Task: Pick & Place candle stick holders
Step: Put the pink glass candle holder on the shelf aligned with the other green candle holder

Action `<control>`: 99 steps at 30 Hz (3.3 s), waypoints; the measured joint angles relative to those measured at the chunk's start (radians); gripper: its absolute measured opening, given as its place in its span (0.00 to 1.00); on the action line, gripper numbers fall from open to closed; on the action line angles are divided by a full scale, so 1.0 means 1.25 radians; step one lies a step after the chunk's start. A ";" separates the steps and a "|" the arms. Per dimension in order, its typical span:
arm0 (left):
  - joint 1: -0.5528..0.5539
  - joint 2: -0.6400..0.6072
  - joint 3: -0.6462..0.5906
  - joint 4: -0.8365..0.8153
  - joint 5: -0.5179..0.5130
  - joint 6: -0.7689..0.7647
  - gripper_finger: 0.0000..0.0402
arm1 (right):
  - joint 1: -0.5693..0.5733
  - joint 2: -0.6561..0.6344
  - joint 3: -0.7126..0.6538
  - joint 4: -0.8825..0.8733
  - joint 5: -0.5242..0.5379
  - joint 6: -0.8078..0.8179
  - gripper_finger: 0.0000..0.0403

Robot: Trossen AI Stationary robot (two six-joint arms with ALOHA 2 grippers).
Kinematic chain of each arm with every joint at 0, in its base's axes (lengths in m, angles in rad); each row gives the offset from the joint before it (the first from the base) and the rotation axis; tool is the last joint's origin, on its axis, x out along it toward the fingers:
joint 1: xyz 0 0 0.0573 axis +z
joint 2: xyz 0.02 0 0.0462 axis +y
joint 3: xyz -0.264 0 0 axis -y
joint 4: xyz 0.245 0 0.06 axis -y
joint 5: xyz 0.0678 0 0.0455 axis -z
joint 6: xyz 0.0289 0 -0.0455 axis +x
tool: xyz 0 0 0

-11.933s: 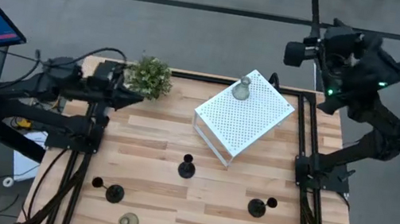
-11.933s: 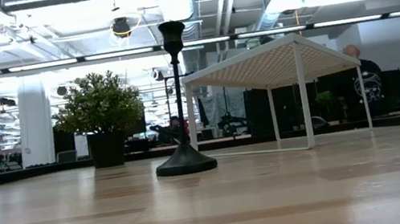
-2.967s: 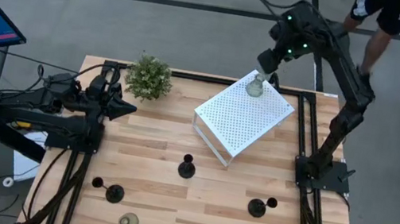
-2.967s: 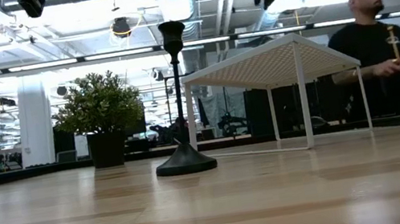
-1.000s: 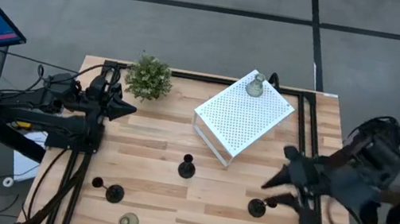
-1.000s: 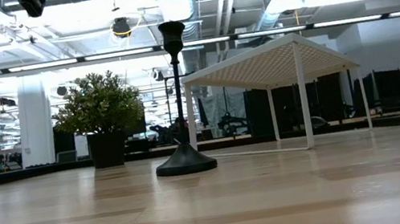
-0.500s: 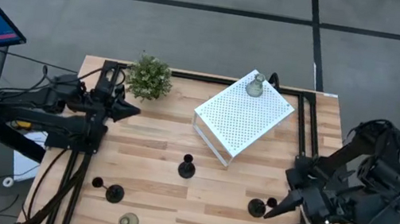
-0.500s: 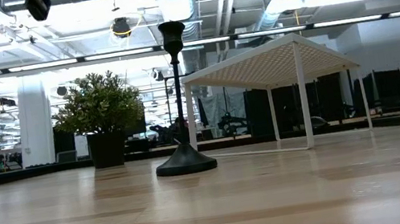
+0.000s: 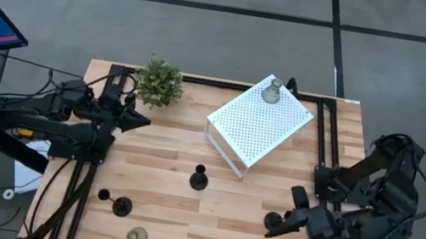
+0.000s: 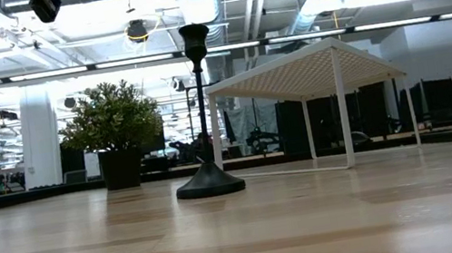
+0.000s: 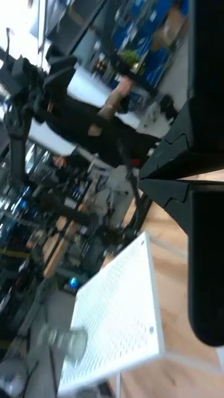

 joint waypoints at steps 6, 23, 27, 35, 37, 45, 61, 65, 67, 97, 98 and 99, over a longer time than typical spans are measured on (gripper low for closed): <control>0.000 0.000 0.000 0.000 0.129 -0.021 0.01 | -0.046 0.055 0.000 0.004 0.052 0.023 0.27; -0.014 -0.016 0.000 -0.002 0.236 -0.034 0.01 | -0.145 0.141 0.001 -0.084 -0.244 0.393 0.01; -0.014 -0.016 0.000 -0.002 0.266 -0.034 0.02 | -0.087 0.141 0.001 -0.138 -0.293 0.547 0.02; -0.014 -0.016 0.000 -0.002 0.297 -0.015 0.01 | 0.075 0.141 0.001 -0.309 -0.324 1.052 0.01; -0.014 -0.015 0.000 -0.002 0.297 -0.013 0.01 | 0.106 0.150 0.001 -0.388 -0.323 1.205 0.00; -0.014 -0.015 0.000 -0.002 0.296 -0.016 0.02 | 0.146 0.187 0.001 -0.501 -0.361 1.361 0.12; -0.014 -0.015 0.000 -0.002 0.296 -0.017 0.02 | 0.102 0.233 -0.021 -0.672 -0.467 1.361 0.58; -0.014 -0.015 0.000 -0.002 0.302 -0.017 0.01 | 0.117 0.233 -0.067 -0.622 -0.470 1.375 0.60; -0.014 -0.015 0.000 -0.002 0.303 -0.017 0.01 | 0.123 0.233 -0.094 -0.579 -0.470 1.377 0.59; -0.014 -0.015 0.000 -0.002 0.304 -0.039 0.02 | 0.114 0.233 -0.237 -0.472 -0.423 1.374 0.57; -0.014 -0.015 0.000 -0.002 0.304 -0.039 0.02 | 0.113 0.233 -0.237 -0.488 -0.418 1.374 0.57; -0.014 -0.015 0.000 -0.002 0.304 -0.039 0.02 | 0.112 0.233 -0.237 -0.501 -0.408 1.372 0.57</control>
